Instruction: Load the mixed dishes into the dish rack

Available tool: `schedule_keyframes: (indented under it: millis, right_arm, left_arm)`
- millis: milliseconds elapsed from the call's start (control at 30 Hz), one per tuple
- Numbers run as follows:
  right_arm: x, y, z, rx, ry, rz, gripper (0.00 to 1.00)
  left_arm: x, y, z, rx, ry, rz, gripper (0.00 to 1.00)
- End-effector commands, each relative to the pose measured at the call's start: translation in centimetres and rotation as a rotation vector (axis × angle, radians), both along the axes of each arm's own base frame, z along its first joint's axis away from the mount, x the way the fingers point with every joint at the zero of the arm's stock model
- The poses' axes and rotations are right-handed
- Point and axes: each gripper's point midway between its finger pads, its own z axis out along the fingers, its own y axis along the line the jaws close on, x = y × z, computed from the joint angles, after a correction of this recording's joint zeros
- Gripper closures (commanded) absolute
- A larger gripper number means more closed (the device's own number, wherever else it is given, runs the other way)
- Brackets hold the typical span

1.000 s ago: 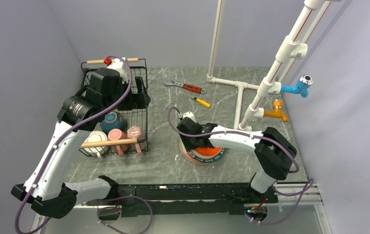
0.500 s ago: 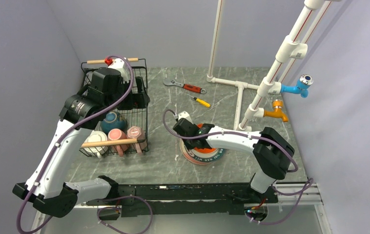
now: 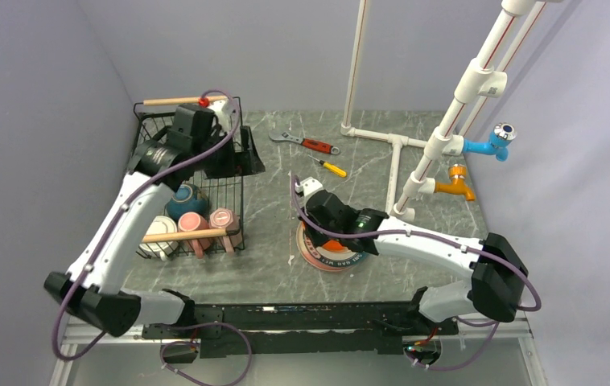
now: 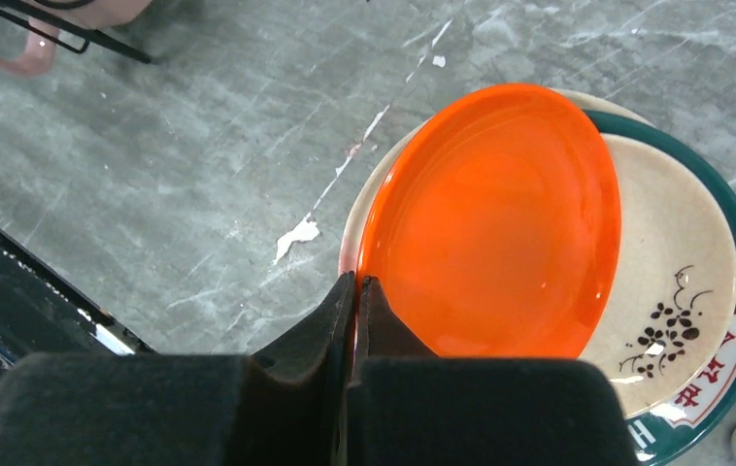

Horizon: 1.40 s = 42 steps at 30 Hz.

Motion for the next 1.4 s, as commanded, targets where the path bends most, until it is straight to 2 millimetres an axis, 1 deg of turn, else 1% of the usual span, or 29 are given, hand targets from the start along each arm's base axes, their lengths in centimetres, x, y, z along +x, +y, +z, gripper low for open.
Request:
schedule_keyframes:
  millis: [0,167,333,400,500,567,667,733,833,900,967,1100,1200,1367]
  right_arm:
    - [0.2,0.4,0.8,0.058,-0.033,0.013,1.0]
    - [0.2,0.1,1.0,0.069,-0.042,-0.002,1.0]
    - [0.2,-0.5,1.4,0.073,-0.052,-0.023,1.0]
    - [0.1,-0.7,1.7,0.087,-0.063,-0.027,1.0]
    - [0.0,-1.1,2.2,0.103,-0.076,-0.034,1.0]
    - [-0.1,-1.2,2.5,0.12,-0.084,-0.033,1.0]
    - [-0.1,-1.5,2.5,0.128,-0.09,-0.045,1.0]
    - [-0.1,-1.6,2.7,0.134,-0.096,-0.05,1.0]
    - [-0.1,-1.8,2.8,0.142,-0.104,-0.058,1.0]
    - [-0.1,-1.9,2.7,0.145,-0.106,-0.064,1.0]
    - [-0.1,-2.0,2.7,0.149,-0.108,-0.07,1.0]
    - [0.1,-1.9,2.8,0.157,-0.115,-0.075,1.0]
    - [0.2,-1.8,2.9,0.159,-0.118,-0.077,1.0]
    - [0.2,-1.9,2.8,0.156,-0.12,-0.08,1.0]
  left_arm:
    - [-0.3,-4.1,-2.4,-0.151,0.159,-0.147,0.05]
    - [-0.9,-6.0,-4.0,-0.232,0.261,-0.212,0.07]
    - [-0.9,-6.7,-5.8,-0.246,0.356,-0.217,0.09]
    - [-0.6,-7.4,-6.3,-0.271,0.396,-0.221,0.12]
    - [0.1,-8.4,-7.7,-0.312,0.48,-0.192,0.17]
    - [0.6,-9.3,-8.3,-0.333,0.507,-0.191,0.21]
    - [1.2,-10.8,-8.9,-0.324,0.52,-0.208,0.23]
    - [0.8,-12.4,-9.6,-0.311,0.549,-0.247,0.25]
    - [-0.2,-14.6,-11.7,-0.29,0.621,-0.288,0.27]
    - [-0.9,-15.7,-13.0,-0.292,0.672,-0.302,0.29]
    - [-1.4,-16.2,-14.4,-0.273,0.713,-0.301,0.31]
    - [-1.6,-16.4,-16.2,-0.216,0.758,-0.293,0.33]
    - [-1.5,-17.3,-16.8,-0.211,0.764,-0.306,0.36]
    - [-2.0,-18.7,-18.0,-0.189,0.792,-0.337,0.42]
